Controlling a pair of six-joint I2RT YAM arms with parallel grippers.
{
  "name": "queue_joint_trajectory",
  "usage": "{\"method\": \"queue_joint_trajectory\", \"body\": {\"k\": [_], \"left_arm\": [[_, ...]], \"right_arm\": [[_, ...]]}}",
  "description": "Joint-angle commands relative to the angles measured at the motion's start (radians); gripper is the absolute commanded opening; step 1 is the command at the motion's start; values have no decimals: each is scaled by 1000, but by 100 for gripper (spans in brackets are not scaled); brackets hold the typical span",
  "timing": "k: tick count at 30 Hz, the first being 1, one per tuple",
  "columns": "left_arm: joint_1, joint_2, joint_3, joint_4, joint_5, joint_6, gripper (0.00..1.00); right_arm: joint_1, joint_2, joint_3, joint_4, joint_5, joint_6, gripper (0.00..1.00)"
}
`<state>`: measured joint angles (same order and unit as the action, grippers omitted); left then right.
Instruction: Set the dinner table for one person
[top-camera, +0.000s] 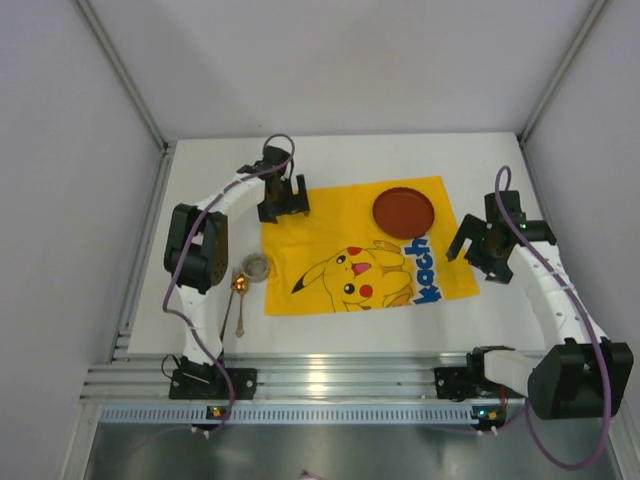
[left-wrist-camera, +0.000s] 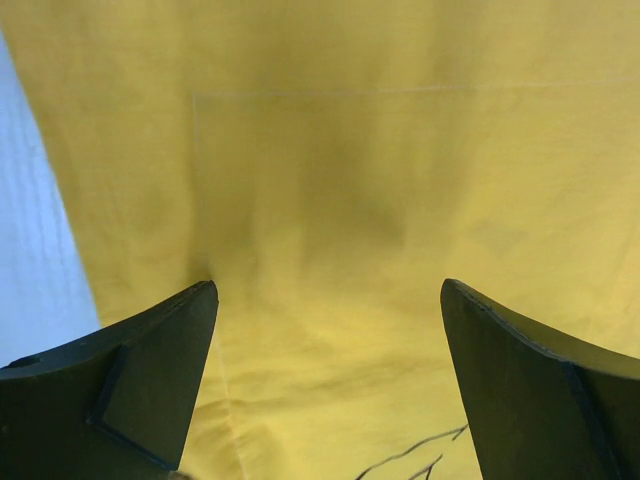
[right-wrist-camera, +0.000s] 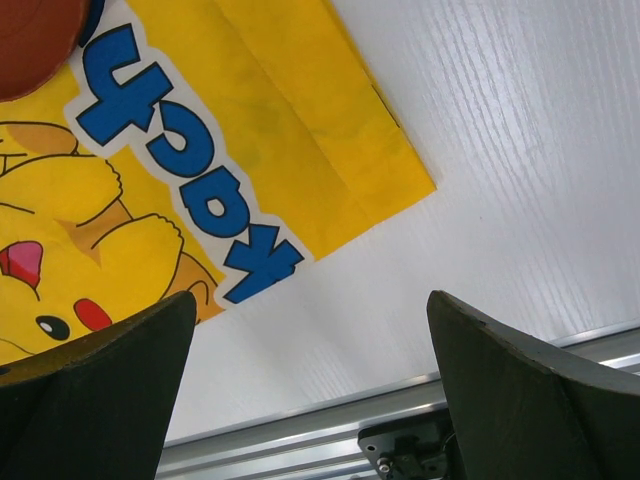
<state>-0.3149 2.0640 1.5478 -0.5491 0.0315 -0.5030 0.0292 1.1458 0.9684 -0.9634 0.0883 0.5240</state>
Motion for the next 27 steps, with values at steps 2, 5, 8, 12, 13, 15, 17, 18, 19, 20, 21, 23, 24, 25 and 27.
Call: {"method": "queue_joint_trajectory", "body": {"k": [2, 5, 8, 12, 13, 15, 17, 18, 19, 20, 21, 23, 24, 25, 27], "left_arm": [[-16, -67, 211, -129, -53, 118, 98], [-15, -80, 346, -222, -88, 149, 99], [-3, -148, 321, -279, -136, 158, 98], [33, -328, 1, -243, -159, 149, 98], [39, -359, -59, -227, -157, 144, 98], [59, -442, -210, -209, -150, 127, 98], [74, -488, -325, -193, -143, 118, 98], [79, -524, -354, -193, -150, 113, 98], [85, -538, -379, -193, -159, 110, 98], [98, -548, -418, -195, -159, 112, 98], [106, -562, -432, -196, -162, 112, 98], [126, -564, -460, -196, -174, 110, 98], [131, -562, -466, -190, -173, 110, 97], [134, -558, -471, -186, -170, 110, 97], [138, -536, -482, -173, -168, 110, 94]], "right_arm": [[-14, 18, 12, 41, -1, -16, 100], [-12, 26, 26, 41, -1, -27, 100], [-14, 26, 32, 41, 1, -32, 100], [-12, 23, 20, 48, -5, -35, 100], [-14, 20, 18, 51, -12, -33, 100], [-14, 20, 9, 54, -16, -35, 100], [-12, 20, 6, 55, -18, -41, 100], [-12, 22, 6, 57, -19, -42, 100], [-12, 25, 7, 58, -21, -45, 100], [-12, 25, 7, 58, -21, -48, 100], [-12, 29, 10, 58, -22, -50, 100], [-12, 34, 15, 60, -24, -58, 100], [-12, 37, 15, 61, -24, -61, 100], [-12, 40, 16, 61, -24, -62, 100], [-12, 43, 16, 61, -24, -67, 100]]}}
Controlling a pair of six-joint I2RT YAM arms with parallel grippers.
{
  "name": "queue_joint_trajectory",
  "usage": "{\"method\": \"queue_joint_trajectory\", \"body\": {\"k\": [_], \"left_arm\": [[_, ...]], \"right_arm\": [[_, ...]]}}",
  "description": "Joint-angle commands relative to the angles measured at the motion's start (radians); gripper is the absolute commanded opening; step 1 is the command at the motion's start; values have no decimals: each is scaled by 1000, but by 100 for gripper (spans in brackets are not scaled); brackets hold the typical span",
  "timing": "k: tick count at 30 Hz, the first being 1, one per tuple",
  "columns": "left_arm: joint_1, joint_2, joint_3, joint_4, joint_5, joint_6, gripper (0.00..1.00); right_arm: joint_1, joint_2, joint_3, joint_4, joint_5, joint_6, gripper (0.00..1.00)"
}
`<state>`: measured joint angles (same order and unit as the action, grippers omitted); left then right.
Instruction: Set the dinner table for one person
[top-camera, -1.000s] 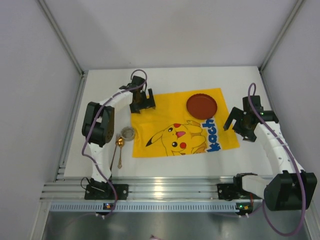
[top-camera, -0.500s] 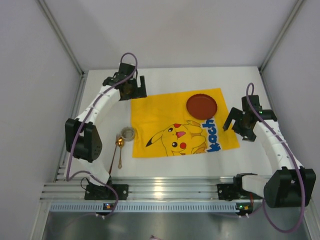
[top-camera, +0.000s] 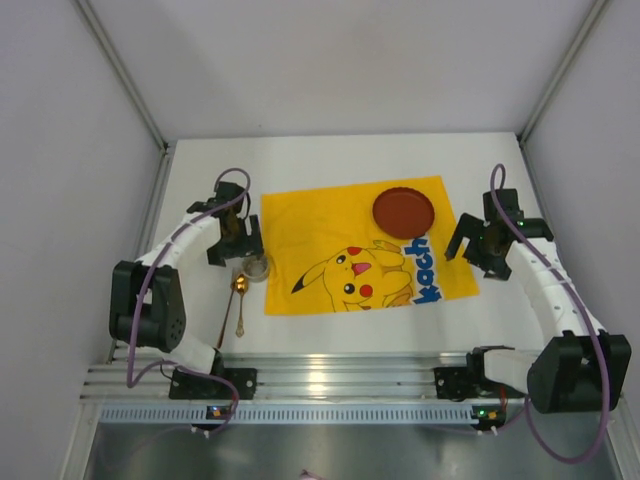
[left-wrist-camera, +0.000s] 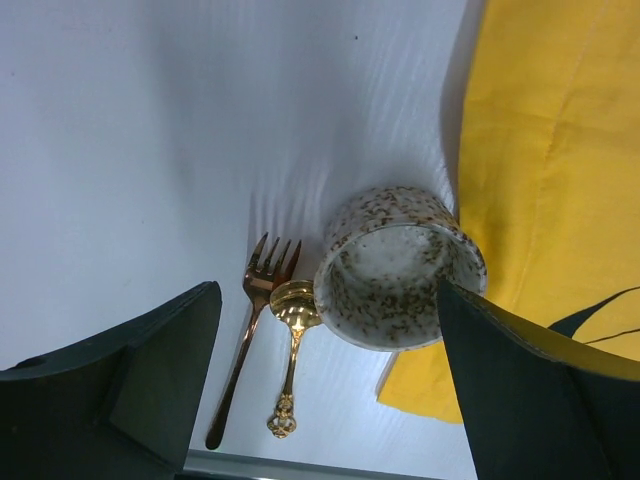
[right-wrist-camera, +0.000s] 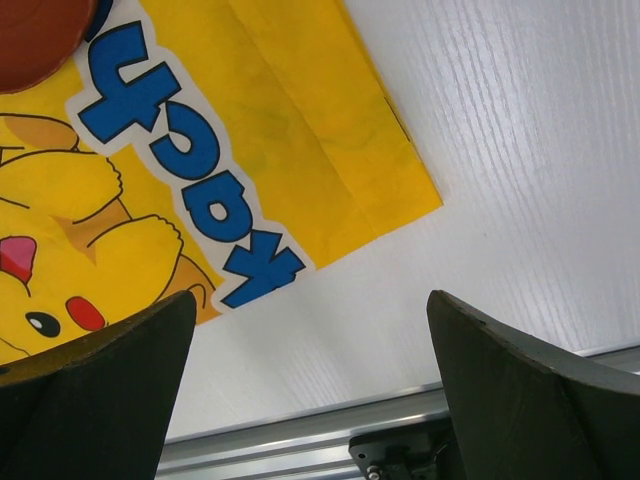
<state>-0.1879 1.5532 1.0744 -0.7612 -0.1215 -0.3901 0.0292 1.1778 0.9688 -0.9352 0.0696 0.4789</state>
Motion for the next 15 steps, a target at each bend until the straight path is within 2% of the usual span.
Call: {"method": "queue_joint_trajectory", "body": {"k": [1, 6, 7, 15], "left_arm": [[11, -16, -10, 49, -15, -4, 92], [15, 51, -18, 100, 9, -6, 75], [15, 60, -18, 114, 13, -4, 67], [16, 134, -13, 137, 29, 5, 34]], "right_arm": [[-12, 13, 18, 33, -7, -25, 100], [-12, 5, 16, 29, -1, -42, 100], [-14, 6, 16, 27, 1, -43, 100], [-14, -9, 2, 18, 6, -51, 100]]}}
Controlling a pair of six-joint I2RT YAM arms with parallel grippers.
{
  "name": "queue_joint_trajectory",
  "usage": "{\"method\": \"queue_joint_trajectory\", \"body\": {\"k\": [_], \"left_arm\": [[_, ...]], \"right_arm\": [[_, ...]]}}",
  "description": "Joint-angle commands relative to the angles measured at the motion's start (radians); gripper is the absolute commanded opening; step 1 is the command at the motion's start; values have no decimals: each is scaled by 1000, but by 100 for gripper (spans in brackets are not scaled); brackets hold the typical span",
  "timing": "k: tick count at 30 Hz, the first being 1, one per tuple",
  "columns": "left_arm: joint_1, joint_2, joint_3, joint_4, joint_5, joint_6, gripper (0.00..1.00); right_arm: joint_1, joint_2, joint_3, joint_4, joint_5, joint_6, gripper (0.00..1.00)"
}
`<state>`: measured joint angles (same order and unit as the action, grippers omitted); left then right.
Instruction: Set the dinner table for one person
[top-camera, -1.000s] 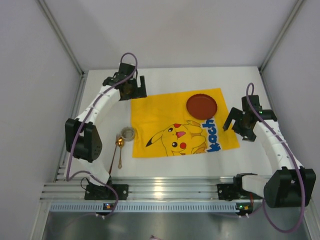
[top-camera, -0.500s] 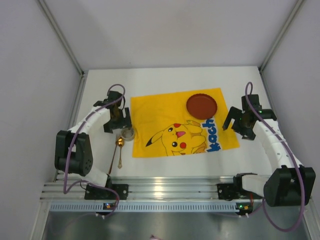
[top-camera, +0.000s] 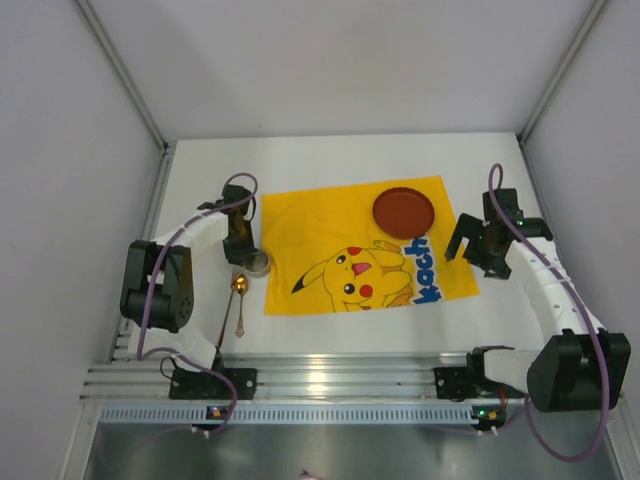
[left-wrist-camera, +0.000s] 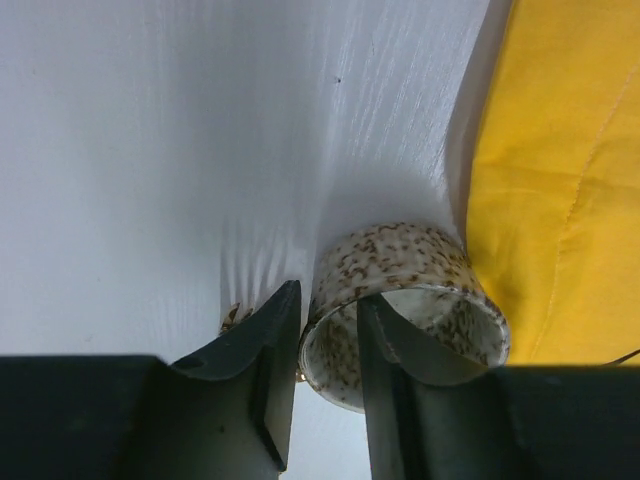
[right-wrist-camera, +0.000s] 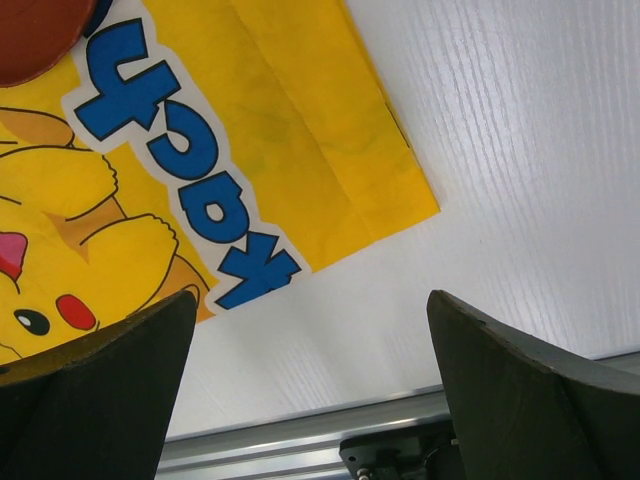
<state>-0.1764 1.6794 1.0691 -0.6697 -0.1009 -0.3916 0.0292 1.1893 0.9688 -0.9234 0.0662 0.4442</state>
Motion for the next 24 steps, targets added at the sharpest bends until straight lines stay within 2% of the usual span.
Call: {"method": "queue_joint_trajectory", "body": {"k": [1, 2, 4, 9, 12, 13, 17, 20, 24], "left_arm": [[5, 9, -11, 48, 9, 8, 29], [5, 9, -11, 48, 7, 10, 13], [5, 5, -6, 35, -6, 10, 0], [5, -59, 78, -36, -25, 5, 0], [2, -95, 153, -67, -17, 4, 0], [2, -101, 193, -91, -19, 2, 0], [2, -135, 275, -143, -28, 0, 0], [2, -162, 305, -171, -11, -3, 0], [2, -214, 289, -182, -6, -4, 0]], "right_arm": [[-12, -22, -1, 6, 9, -15, 100], [-14, -23, -5, 6, 10, -16, 100], [-12, -25, -12, 8, 14, -13, 100], [-12, -8, -12, 50, -14, -10, 100], [-14, 26, -15, 150, -153, -7, 100], [-12, 65, -6, 173, -207, 11, 100], [-11, 201, 57, 265, -233, 53, 98], [-12, 335, 154, 278, -209, 62, 92], [-12, 499, 284, 281, -209, 67, 79]]}}
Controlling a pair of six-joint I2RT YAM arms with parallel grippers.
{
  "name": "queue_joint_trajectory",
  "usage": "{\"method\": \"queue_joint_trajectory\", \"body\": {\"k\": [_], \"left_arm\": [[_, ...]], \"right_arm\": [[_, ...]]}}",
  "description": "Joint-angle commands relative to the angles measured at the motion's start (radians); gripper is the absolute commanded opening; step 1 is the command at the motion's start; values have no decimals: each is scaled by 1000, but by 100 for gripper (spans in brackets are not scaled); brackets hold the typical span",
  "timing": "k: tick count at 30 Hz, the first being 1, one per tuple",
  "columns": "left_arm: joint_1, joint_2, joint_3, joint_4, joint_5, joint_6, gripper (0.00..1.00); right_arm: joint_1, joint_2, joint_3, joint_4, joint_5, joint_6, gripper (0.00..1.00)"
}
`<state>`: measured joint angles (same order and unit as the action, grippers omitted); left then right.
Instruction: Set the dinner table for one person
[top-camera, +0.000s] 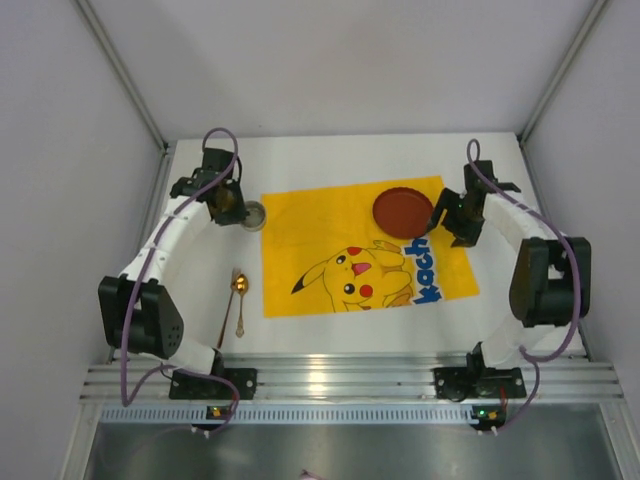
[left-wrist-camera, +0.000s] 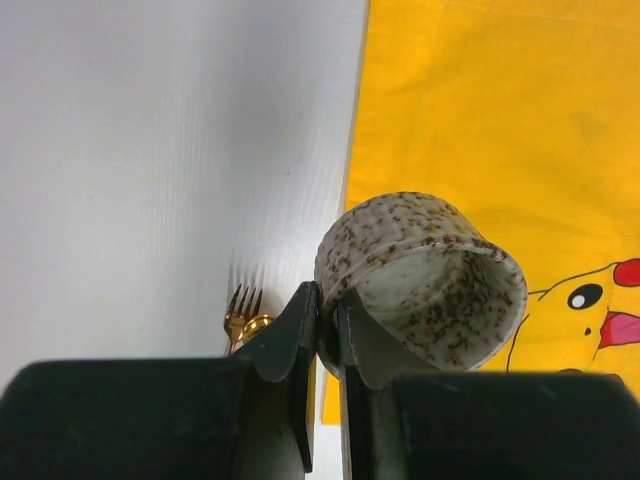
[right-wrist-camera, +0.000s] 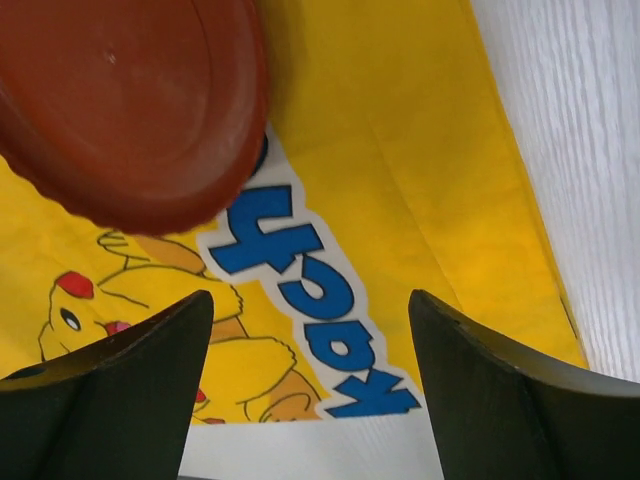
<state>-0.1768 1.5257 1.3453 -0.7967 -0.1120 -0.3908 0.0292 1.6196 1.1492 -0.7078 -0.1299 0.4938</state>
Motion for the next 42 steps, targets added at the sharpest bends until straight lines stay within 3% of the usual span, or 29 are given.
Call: {"method": "queue_joint_trajectory", "body": {"k": [1, 10, 24, 33, 42], "left_arm": [[2, -73, -7, -55, 6, -2, 0], [3, -174, -113, -58, -32, 20, 0], [10, -139, -124, -47, -58, 41, 0], [10, -118, -121, -23, -45, 33, 0], [10, -78, -89, -4, -26, 24, 0]], "right_arm": [[-9, 98, 150, 65, -19, 22, 76], [8, 328, 283, 71, -8, 48, 48], [51, 399, 373, 61, 7, 46, 0], [55, 352, 385, 39, -5, 32, 0], [116, 157, 331, 10, -59, 52, 0]]}}
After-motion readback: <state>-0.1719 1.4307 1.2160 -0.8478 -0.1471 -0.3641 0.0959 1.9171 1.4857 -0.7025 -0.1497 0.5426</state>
